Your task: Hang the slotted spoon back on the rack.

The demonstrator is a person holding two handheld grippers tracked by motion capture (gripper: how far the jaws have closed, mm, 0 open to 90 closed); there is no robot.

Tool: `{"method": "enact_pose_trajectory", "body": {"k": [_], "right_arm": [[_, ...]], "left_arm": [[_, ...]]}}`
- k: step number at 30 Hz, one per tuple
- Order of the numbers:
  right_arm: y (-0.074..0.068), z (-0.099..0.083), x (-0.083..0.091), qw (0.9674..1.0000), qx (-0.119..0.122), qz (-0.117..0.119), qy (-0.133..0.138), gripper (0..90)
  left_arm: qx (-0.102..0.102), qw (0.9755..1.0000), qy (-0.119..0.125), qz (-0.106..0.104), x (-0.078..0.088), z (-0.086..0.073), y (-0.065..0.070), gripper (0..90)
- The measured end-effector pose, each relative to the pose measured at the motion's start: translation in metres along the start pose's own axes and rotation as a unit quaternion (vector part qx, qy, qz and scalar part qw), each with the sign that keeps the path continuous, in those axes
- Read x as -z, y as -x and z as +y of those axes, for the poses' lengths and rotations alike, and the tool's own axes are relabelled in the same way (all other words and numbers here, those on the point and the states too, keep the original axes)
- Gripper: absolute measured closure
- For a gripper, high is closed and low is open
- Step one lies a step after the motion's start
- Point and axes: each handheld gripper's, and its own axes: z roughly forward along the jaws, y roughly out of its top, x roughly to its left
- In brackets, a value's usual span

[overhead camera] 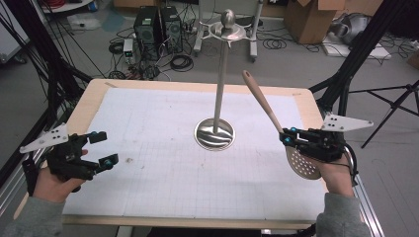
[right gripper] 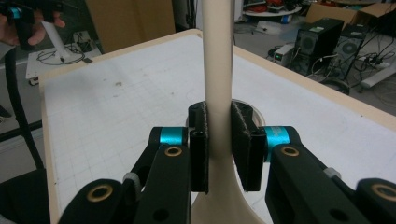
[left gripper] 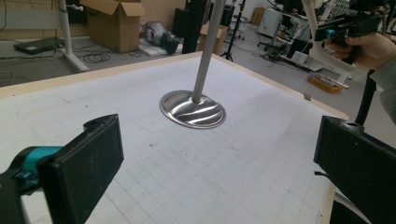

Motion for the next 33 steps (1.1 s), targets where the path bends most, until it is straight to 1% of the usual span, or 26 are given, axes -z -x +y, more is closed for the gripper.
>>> {"method": "enact_pose_trajectory", "body": {"k": [3,4,5,7,8,9,10,13,16,22,28,33], "right_arm": [[0.0,0.005,0.003,0.9999,0.006,-0.01,0.007,78.0],[0.0,0.005,0.003,0.9999,0.006,-0.01,0.007,78.0],[0.0,0.008,0.005,0.9997,0.0,-0.021,0.008,78.0],[0.001,0.01,0.006,0.9997,-0.004,-0.023,0.012,78.0],[0.001,0.01,0.006,0.9997,-0.004,-0.023,0.012,78.0],[0.001,0.011,0.007,0.9996,0.003,-0.019,0.019,78.0],[0.001,0.012,0.008,0.9996,0.003,-0.018,0.02,78.0],[0.003,0.015,0.01,0.9997,0.009,-0.018,0.017,78.0],[0.004,0.017,0.011,0.9996,0.008,-0.017,0.018,78.0],[0.004,0.028,0.019,0.9994,0.018,-0.018,0.026,78.0],[0.008,0.035,0.024,0.9992,0.012,-0.017,0.034,78.0],[0.011,0.037,0.024,0.9991,0.009,-0.012,0.039,78.0]], "left_arm": [[0.002,1.0,-0.001,0.0,-0.001,-0.001,0.0,1.8],[0.002,1.0,-0.001,0.0,-0.001,-0.001,0.0,1.8],[0.002,1.0,-0.002,0.0,-0.001,-0.001,0.0,1.8],[0.003,1.0,-0.005,0.0,-0.003,-0.002,0.0,1.8],[0.003,1.0,-0.005,0.0,-0.003,-0.002,0.0,1.8],[0.002,1.0,-0.004,-0.001,-0.003,-0.002,0.0,1.8],[0.002,1.0,-0.004,-0.001,-0.003,-0.002,0.0,1.8],[0.0,1.0,-0.001,-0.001,-0.002,-0.001,0.001,1.8],[0.0,1.0,0.0,0.0,-0.001,-0.001,0.001,1.8],[0.001,1.0,0.0,0.0,-0.001,-0.001,0.001,1.8],[0.002,1.0,0.0,0.0,-0.001,-0.001,0.001,1.8],[0.001,1.0,-0.002,-0.001,-0.002,-0.001,0.002,1.8]]}}
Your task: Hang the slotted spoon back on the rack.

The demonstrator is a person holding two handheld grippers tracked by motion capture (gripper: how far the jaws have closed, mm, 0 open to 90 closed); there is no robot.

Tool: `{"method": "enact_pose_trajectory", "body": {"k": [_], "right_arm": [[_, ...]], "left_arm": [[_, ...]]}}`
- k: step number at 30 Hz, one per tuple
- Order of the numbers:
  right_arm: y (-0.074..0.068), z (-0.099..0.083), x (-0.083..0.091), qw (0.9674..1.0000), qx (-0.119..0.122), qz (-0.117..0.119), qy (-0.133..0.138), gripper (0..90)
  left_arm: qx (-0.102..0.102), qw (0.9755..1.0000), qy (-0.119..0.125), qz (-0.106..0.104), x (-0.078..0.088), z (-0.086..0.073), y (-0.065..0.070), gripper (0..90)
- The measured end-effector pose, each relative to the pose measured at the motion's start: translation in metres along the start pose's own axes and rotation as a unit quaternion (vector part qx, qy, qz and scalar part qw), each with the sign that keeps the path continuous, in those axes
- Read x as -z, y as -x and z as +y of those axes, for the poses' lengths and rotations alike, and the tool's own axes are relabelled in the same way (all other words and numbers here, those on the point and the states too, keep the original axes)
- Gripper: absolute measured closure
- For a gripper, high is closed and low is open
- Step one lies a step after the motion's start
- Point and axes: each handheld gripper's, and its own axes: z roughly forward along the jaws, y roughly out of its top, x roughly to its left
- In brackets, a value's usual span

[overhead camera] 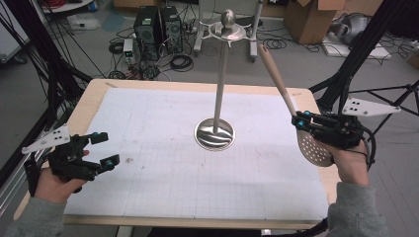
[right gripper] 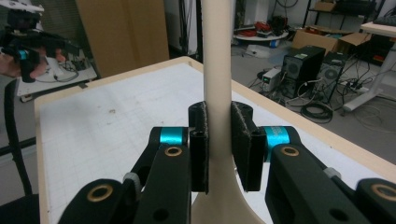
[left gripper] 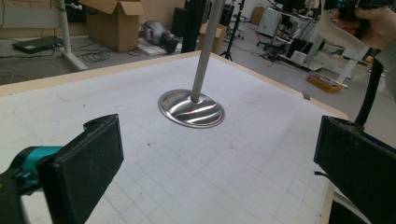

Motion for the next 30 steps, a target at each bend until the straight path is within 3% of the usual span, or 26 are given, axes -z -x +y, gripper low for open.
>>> {"method": "enact_pose_trajectory", "body": {"k": [11,30], "right_arm": [[0.009,0.012,-0.006,0.9998,-0.008,0.018,-0.004,78.0],[0.019,0.017,-0.015,0.9994,-0.02,0.028,-0.004,78.0]], "left_arm": [[0.001,1.0,-0.001,-0.001,0.001,0.0,-0.001,1.8],[0.004,1.0,0.001,0.001,0.002,-0.001,-0.001,1.8]]}}
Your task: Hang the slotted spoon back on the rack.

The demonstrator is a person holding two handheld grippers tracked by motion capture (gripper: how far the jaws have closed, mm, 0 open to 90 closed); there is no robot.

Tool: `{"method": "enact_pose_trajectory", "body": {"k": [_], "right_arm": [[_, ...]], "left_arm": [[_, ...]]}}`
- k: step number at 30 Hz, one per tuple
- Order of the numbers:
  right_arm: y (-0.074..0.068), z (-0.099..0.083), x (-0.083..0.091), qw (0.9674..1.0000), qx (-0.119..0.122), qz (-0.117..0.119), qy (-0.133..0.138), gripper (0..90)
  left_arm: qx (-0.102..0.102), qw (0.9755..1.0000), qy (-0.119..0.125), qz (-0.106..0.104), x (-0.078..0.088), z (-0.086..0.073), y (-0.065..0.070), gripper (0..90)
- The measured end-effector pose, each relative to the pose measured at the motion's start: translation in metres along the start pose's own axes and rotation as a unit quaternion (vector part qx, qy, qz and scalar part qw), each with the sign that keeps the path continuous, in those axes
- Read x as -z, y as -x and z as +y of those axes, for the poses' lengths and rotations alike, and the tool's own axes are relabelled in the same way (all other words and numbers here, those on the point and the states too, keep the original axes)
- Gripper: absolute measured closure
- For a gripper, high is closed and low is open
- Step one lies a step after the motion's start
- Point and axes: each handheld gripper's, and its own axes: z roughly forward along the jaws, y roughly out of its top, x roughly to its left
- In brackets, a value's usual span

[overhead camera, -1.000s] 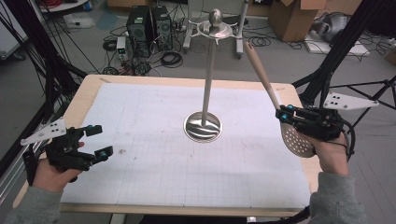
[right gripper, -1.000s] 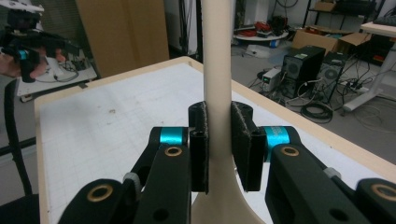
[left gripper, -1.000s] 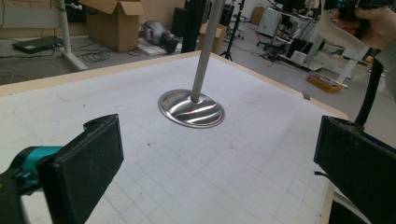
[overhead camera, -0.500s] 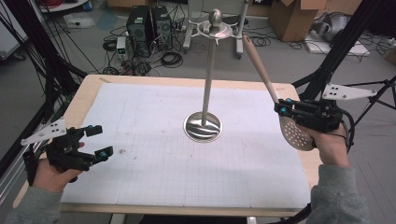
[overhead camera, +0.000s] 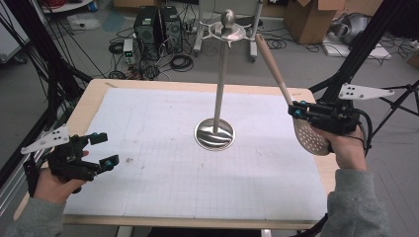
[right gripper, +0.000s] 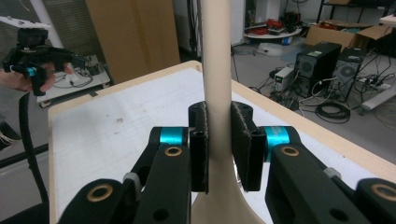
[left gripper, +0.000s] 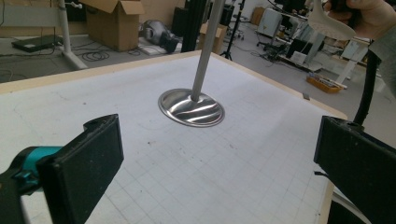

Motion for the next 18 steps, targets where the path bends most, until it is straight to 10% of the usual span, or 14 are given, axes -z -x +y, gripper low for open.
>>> {"method": "enact_pose_trajectory", "body": {"k": [18], "right_arm": [[0.0,0.002,-0.013,0.9999,-0.001,0.008,-0.011,78.0]], "left_arm": [[0.002,1.0,-0.001,0.001,0.002,-0.001,0.0,1.8]]}}
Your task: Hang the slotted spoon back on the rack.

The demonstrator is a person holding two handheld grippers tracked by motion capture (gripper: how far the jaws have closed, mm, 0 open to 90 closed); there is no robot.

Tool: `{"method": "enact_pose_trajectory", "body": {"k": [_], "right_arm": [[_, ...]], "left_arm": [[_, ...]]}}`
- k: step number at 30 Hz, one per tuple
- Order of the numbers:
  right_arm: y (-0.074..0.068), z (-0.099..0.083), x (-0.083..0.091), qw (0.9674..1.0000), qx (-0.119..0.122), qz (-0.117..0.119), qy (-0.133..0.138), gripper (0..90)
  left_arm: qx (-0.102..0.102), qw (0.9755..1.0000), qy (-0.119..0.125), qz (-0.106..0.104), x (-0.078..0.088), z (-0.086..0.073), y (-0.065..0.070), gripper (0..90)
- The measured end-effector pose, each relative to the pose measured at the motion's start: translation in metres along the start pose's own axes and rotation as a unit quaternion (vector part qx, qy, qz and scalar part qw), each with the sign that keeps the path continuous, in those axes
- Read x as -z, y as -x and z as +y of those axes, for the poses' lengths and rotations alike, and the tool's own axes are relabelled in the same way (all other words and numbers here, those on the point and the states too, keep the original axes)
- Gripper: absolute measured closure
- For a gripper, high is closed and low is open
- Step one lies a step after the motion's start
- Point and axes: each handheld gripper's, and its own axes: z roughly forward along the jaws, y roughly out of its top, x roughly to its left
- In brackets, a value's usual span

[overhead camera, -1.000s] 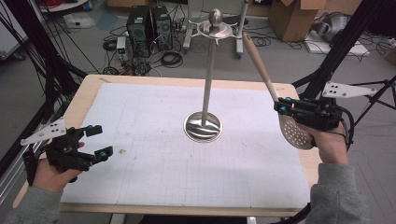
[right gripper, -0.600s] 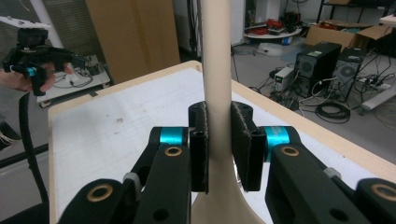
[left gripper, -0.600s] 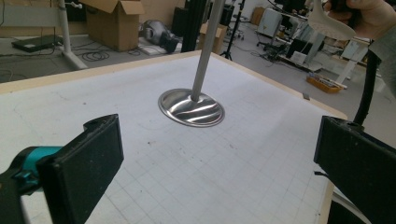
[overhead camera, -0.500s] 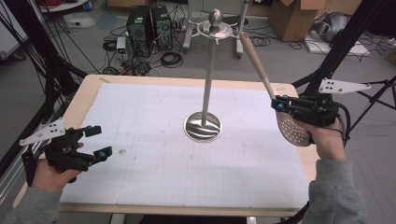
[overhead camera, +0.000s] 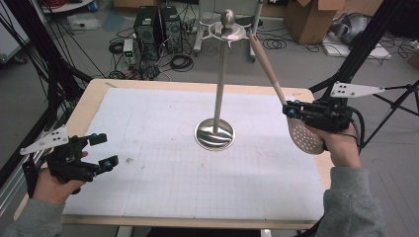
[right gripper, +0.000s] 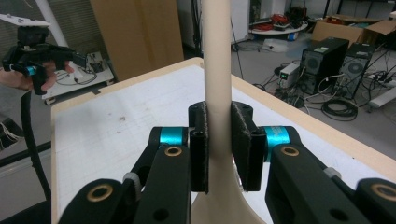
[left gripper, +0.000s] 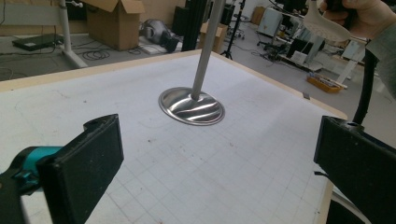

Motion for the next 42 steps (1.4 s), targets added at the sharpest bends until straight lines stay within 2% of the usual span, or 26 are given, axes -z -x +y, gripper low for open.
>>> {"method": "enact_pose_trajectory", "body": {"k": [9,18,27,36,42], "right_arm": [[0.0,-0.001,-0.007,1.0,-0.001,0.0,-0.007,77.9],[0.0,-0.003,-0.022,0.9997,-0.004,0.01,-0.022,77.9],[0.0,-0.004,-0.032,0.9995,-0.003,0.008,-0.03,77.9],[-0.001,-0.005,-0.05,0.9991,0.004,0.006,-0.042,77.9],[-0.001,-0.004,-0.056,0.9989,0.006,0.006,-0.046,77.9]], "left_arm": [[-0.001,1.0,0.0,0.0,0.001,0.0,0.001,1.8],[-0.001,1.0,-0.001,0.001,0.001,0.0,0.001,1.8],[-0.001,1.0,-0.002,0.002,0.002,-0.001,0.001,1.8],[0.0,1.0,-0.001,0.004,0.005,-0.002,0.001,1.8],[0.003,1.0,-0.003,0.009,0.007,-0.004,0.0,1.8]]}}
